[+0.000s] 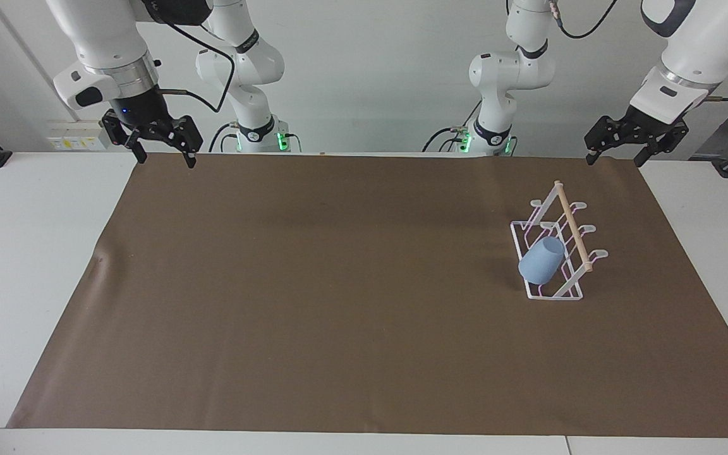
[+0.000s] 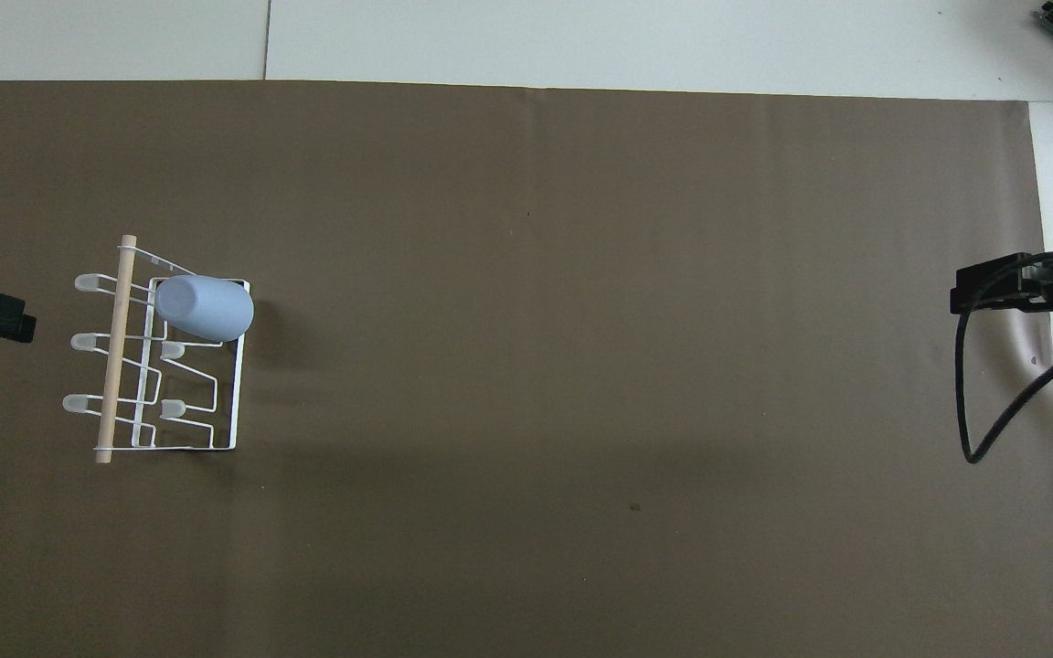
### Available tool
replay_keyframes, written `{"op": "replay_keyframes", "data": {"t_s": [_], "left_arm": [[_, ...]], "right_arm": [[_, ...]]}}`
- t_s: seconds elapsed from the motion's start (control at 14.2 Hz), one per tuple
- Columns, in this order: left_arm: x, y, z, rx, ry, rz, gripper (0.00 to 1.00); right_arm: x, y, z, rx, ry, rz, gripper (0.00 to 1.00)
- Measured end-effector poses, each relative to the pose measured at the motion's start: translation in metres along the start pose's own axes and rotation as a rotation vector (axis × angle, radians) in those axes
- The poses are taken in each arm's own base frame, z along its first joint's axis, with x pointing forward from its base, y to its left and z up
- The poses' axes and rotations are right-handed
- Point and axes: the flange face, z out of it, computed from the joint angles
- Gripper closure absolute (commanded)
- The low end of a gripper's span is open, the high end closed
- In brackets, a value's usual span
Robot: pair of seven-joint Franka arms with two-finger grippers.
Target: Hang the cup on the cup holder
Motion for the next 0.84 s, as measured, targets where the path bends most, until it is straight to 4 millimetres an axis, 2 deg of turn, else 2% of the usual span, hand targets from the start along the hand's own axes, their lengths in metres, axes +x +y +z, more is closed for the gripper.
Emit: {"op": "replay_keyframes", "data": {"t_s": [0.49,0.84], "left_arm": [[-0.0002,-0.0010,-0.0026,0.000,0.006,-0.001,0.00],[0.0004,0.0058,-0.0035,0.001,0.007,0.012,0.00]], "right_arm": [[0.0000,0.0000,0.0000,0.000,0.000,0.000,0.00],[0.0000,0.0000,0.0000,0.000,0.000,0.000,0.00]]}}
